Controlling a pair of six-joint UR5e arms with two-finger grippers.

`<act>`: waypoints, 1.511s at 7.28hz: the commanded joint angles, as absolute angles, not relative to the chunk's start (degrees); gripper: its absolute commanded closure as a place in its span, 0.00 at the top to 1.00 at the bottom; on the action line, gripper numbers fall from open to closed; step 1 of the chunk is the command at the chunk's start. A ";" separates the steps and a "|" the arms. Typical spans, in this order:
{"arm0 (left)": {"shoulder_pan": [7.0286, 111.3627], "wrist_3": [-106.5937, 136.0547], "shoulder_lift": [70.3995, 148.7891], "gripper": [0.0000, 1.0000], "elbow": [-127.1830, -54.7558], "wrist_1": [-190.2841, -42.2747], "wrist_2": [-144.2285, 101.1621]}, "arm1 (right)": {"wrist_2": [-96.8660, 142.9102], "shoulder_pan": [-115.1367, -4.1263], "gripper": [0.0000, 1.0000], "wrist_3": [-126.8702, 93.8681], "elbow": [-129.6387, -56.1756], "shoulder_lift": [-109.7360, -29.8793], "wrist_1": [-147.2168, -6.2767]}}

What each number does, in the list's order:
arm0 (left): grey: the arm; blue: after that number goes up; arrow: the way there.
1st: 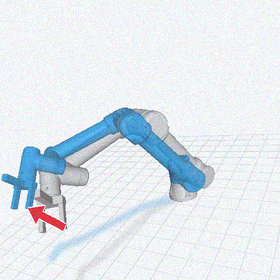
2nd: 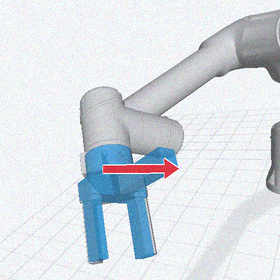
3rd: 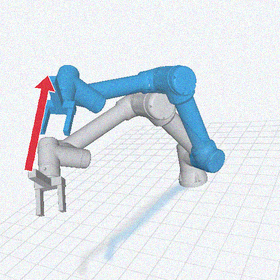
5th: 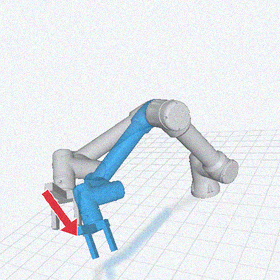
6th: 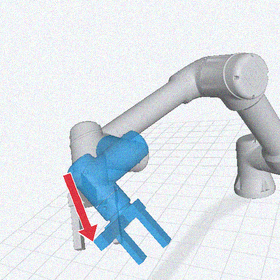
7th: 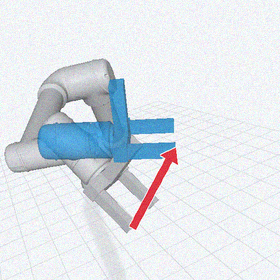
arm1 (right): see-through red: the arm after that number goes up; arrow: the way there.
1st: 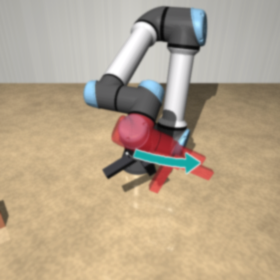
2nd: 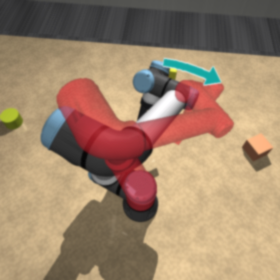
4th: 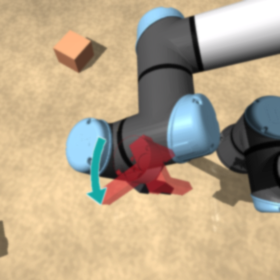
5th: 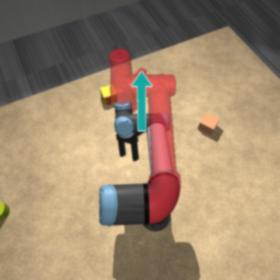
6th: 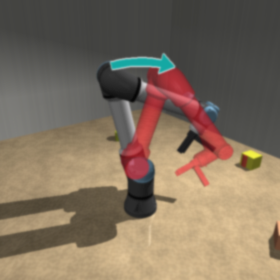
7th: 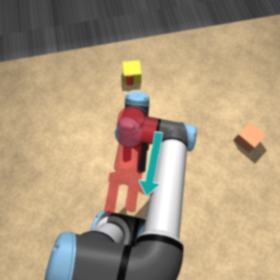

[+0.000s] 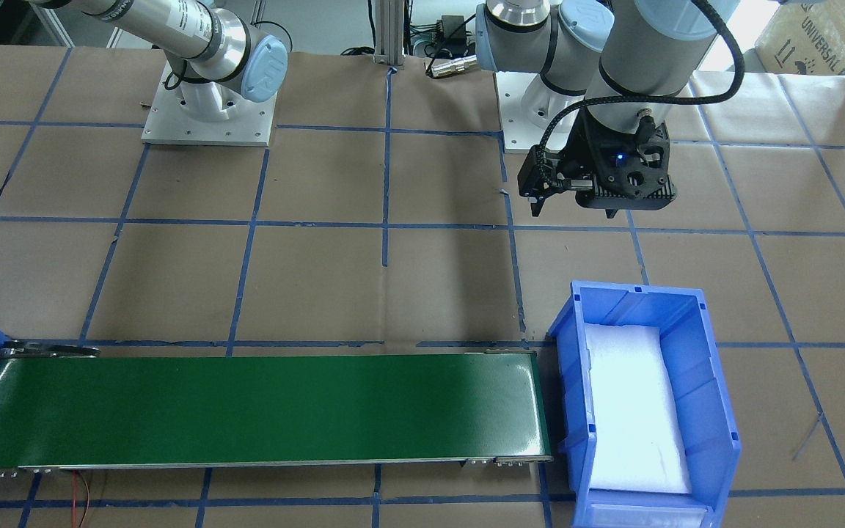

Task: Transport two buttons from left to right

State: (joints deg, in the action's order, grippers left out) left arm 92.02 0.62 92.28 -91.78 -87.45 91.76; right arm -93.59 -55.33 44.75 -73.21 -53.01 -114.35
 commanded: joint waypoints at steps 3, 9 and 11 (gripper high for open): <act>92.02 0.62 92.29 1.00 -91.85 -87.45 91.76 | -94.13 -59.91 0.98 42.56 -72.95 -62.91 -109.88; 92.11 0.62 92.37 1.00 -91.76 -87.28 91.76 | -92.30 -86.61 0.99 11.38 -74.09 -73.29 -93.08; 92.11 0.62 92.37 1.00 -91.76 -87.19 91.76 | -92.20 -89.21 0.99 4.66 -76.89 -74.87 -92.73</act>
